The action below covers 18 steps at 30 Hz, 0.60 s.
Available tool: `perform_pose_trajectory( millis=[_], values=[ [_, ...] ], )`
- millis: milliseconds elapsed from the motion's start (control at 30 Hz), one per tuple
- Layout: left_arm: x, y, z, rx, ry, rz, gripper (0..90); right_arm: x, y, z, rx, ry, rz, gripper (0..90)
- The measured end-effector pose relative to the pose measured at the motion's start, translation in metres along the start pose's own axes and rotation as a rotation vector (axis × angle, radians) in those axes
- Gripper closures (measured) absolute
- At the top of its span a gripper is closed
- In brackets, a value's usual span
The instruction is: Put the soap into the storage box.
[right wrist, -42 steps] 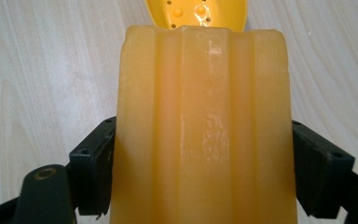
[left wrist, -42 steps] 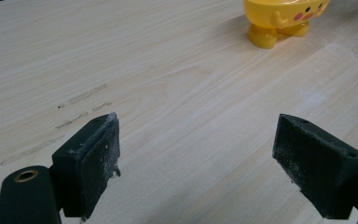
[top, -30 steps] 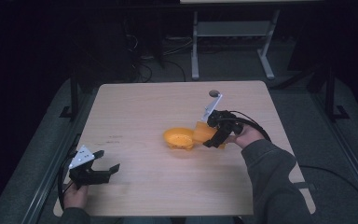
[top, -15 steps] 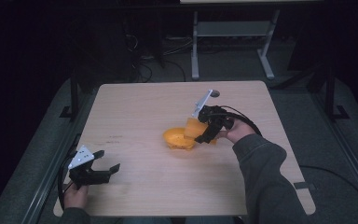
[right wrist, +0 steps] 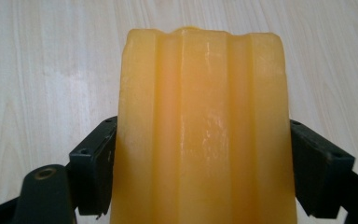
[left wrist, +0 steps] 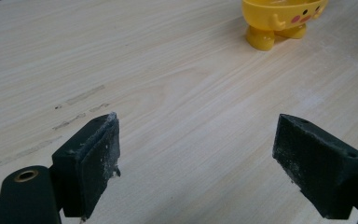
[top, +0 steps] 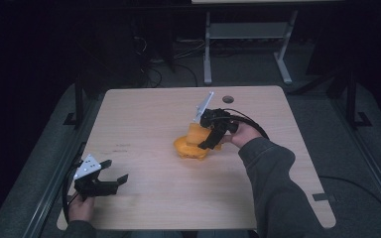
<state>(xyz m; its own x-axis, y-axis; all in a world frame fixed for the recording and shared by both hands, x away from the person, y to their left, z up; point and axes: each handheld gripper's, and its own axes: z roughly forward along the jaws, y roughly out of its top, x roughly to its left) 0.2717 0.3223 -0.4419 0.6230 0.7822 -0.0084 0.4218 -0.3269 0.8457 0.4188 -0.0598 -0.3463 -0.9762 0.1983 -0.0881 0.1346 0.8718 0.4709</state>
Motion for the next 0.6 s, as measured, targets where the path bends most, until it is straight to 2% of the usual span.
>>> perform_pose_trajectory(
  millis=[233,600],
  values=[
    [-0.001,0.000,0.001,0.010,-0.005,0.008,14.3,-0.001,0.009,0.011,0.007,0.016,-0.023,20.5],
    [0.000,-0.001,-0.001,-0.002,-0.001,0.002,14.3,-0.006,0.009,0.025,0.015,0.029,-0.014,20.5]
  ],
)
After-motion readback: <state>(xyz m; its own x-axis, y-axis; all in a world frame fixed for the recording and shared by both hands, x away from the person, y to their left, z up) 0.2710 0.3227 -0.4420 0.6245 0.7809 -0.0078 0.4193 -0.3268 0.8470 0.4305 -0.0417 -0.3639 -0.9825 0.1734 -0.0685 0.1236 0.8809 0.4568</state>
